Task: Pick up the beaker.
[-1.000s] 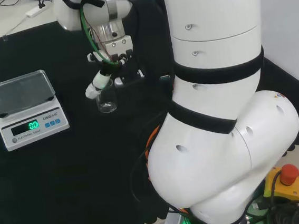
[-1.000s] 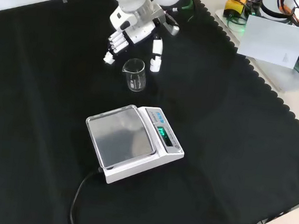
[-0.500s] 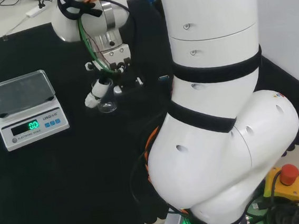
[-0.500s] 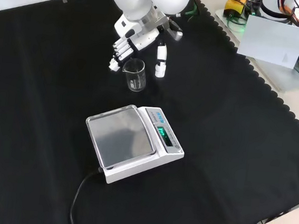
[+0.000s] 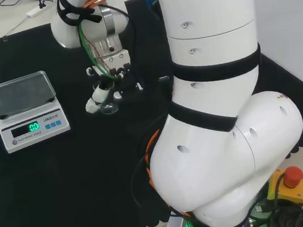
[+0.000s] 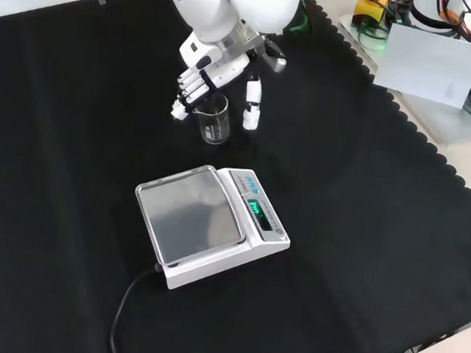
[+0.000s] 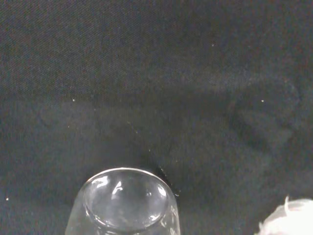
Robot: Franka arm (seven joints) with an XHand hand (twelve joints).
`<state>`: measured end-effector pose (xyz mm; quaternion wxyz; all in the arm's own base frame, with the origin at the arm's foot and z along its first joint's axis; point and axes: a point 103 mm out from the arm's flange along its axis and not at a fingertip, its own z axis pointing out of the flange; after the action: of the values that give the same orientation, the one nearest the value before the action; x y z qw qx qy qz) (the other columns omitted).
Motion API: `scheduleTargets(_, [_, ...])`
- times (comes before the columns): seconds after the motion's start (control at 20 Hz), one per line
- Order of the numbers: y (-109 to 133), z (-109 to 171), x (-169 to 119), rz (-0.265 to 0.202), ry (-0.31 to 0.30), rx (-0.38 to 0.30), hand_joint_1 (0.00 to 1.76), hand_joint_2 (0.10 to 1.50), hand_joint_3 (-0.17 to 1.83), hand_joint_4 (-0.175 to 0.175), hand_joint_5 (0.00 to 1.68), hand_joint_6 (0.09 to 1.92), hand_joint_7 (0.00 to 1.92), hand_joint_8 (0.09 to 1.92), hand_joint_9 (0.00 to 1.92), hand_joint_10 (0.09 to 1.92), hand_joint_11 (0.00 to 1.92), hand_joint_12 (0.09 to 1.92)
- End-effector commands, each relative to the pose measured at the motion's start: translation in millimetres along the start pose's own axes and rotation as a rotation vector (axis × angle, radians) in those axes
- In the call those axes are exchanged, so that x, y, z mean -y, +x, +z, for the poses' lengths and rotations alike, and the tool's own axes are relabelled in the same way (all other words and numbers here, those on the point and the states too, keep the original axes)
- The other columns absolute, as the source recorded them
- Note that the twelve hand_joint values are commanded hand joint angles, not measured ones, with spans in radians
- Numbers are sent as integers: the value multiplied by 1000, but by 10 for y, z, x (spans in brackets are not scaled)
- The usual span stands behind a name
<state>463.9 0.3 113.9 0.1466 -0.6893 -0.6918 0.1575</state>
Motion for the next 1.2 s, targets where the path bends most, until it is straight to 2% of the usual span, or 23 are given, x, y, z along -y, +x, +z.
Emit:
scheduleTargets(0.05, [3, 32, -35, 12, 4, 6, 700, 649, 25, 47, 13, 87, 0, 538, 48, 949, 0, 1410])
scheduleTargets(0.3, [16, 71, -75, 28, -5, 20, 743, 658, 29, 54, 33, 87, 0, 550, 63, 946, 0, 1446])
scheduleTargets(0.6, [50, 133, -139, 25, -19, 22, 820, 677, 45, 58, 131, 87, 26, 660, 141, 937, 5, 1536])
scheduleTargets(0.85, [34, 107, -145, 33, -70, 25, 986, 673, 95, 62, 226, 87, 92, 698, 278, 892, 177, 1517])
scheduleTargets(0.95, [51, 87, -136, 39, -104, 35, 1055, 623, 220, 63, 283, 87, 155, 696, 388, 838, 305, 1470])
scheduleTargets(1.1, [88, 63, -117, 43, -150, 27, 1133, 494, 532, 61, 388, 87, 298, 702, 564, 780, 505, 1378])
scheduleTargets(1.2, [105, 49, -107, 45, -179, 16, 1175, 459, 636, 58, 474, 87, 416, 719, 678, 756, 635, 1307])
